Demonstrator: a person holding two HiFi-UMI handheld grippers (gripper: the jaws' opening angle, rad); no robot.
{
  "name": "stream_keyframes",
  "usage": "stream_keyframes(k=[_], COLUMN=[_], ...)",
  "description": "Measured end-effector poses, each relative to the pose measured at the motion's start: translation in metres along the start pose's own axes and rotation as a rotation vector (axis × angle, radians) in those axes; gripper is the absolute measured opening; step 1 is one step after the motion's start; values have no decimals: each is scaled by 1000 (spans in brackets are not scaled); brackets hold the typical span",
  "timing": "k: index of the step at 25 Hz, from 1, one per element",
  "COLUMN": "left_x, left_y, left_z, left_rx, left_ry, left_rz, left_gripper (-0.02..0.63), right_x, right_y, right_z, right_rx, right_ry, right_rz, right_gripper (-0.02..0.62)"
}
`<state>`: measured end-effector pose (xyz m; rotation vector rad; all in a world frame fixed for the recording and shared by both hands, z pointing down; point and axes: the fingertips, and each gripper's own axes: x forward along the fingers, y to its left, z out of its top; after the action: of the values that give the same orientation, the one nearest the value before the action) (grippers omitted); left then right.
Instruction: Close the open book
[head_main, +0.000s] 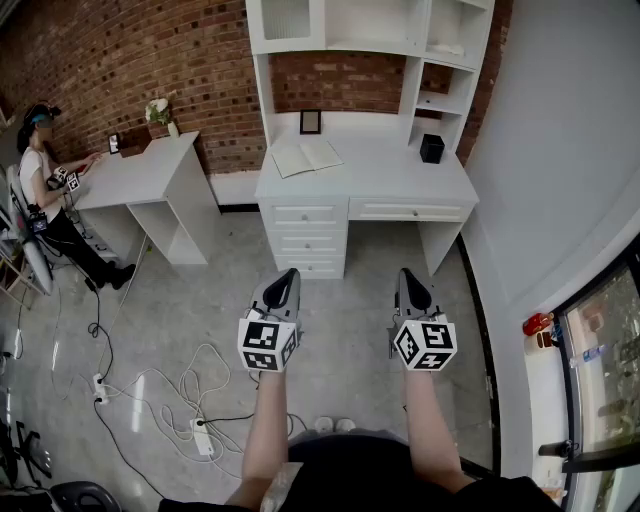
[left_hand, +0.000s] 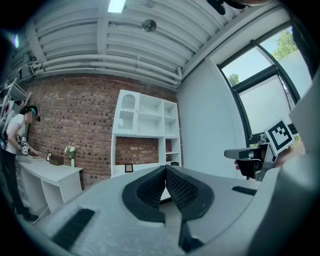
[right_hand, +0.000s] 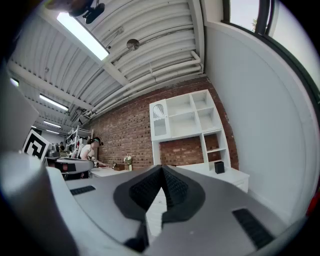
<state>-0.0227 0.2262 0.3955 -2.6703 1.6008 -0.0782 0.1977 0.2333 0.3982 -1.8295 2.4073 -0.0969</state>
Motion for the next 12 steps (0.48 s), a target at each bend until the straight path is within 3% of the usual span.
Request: stream_keyframes(k=[12], left_x=[5], left_y=[1], left_z=[1], left_rx=[-19], left_ry=[-2], left_rz=[-7], left_gripper=[9], right_x=[2], right_y=[1], right_z=[6], right_rx=[11], right_ry=[-8], right_rz=[8], right_gripper=[-2])
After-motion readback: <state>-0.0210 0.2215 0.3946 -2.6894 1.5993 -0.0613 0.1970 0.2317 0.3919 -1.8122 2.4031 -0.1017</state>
